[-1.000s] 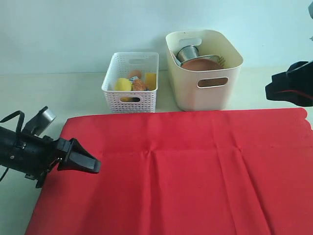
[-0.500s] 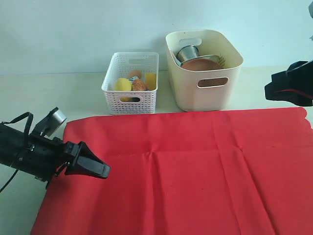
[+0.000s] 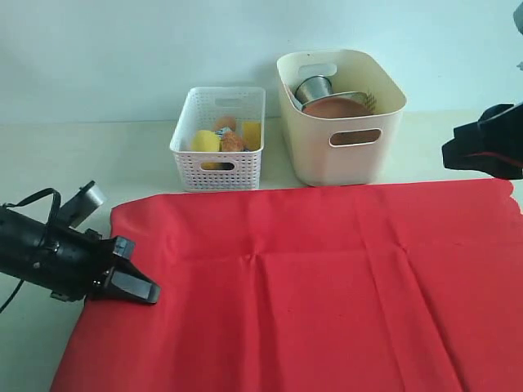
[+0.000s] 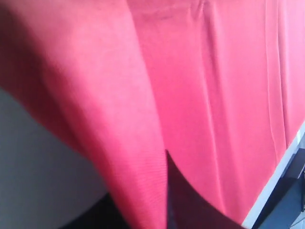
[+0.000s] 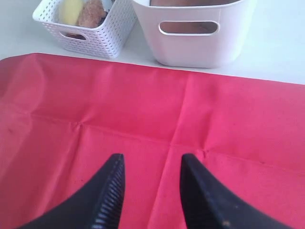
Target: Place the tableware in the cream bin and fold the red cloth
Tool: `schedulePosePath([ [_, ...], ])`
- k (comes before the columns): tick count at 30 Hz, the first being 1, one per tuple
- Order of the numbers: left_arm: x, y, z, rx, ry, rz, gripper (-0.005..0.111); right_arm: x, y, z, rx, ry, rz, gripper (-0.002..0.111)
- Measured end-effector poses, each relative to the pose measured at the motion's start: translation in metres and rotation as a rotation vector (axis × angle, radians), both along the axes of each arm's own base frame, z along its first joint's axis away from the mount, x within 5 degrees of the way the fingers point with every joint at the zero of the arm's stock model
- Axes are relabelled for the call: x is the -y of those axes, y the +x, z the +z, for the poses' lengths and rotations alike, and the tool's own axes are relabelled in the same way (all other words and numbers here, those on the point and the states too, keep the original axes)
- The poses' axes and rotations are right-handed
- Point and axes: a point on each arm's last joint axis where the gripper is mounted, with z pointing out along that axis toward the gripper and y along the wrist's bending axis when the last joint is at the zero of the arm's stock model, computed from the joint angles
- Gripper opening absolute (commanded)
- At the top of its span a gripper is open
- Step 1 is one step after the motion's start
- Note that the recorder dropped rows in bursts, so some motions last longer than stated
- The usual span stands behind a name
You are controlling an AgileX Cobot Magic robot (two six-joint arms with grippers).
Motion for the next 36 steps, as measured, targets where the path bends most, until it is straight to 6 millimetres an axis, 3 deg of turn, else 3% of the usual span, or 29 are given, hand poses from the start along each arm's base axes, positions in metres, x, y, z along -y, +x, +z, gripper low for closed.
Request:
schedulePosePath([
  [3, -0.001, 0.001, 0.011, 0.015, 0.008, 0.008, 0.0, 0.0, 0.0, 0.0, 0.001, -0.001, 0.001, 0.037],
  [7, -0.012, 0.007, 0.051, 0.062, 0.085, 0.02, 0.0, 0.0, -0.002, -0.001, -0.013, -0.012, 0.022, 0.037],
  [13, -0.065, -0.005, 0.113, 0.143, 0.151, 0.167, 0.0, -0.006, 0.009, -0.02, -0.114, -0.009, 0.042, 0.036],
  [16, -0.088, -0.013, 0.137, 0.135, 0.159, 0.235, 0.0, -0.021, 0.016, -0.037, -0.185, -0.024, 0.1, 0.025],
  [18, -0.094, -0.015, 0.154, 0.16, 0.197, 0.254, 0.0, -0.032, 0.023, -0.049, -0.205, -0.033, 0.122, 0.011],
  [20, -0.094, -0.015, 0.164, 0.17, 0.193, 0.261, 0.0, -0.038, 0.03, -0.063, -0.235, -0.046, 0.127, 0.001],
  [24, -0.086, -0.013, 0.179, 0.194, 0.185, 0.236, 0.0, -0.045, 0.044, -0.101, -0.345, -0.094, 0.135, 0.0],
  [29, -0.064, -0.008, 0.19, 0.222, 0.18, 0.152, 0.0, -0.046, 0.054, -0.139, -0.434, -0.139, 0.123, 0.0],
  [36, -0.028, 0.0, 0.175, 0.174, 0.286, 0.016, 0.0, -0.046, 0.062, -0.176, -0.498, -0.18, 0.104, 0.0],
])
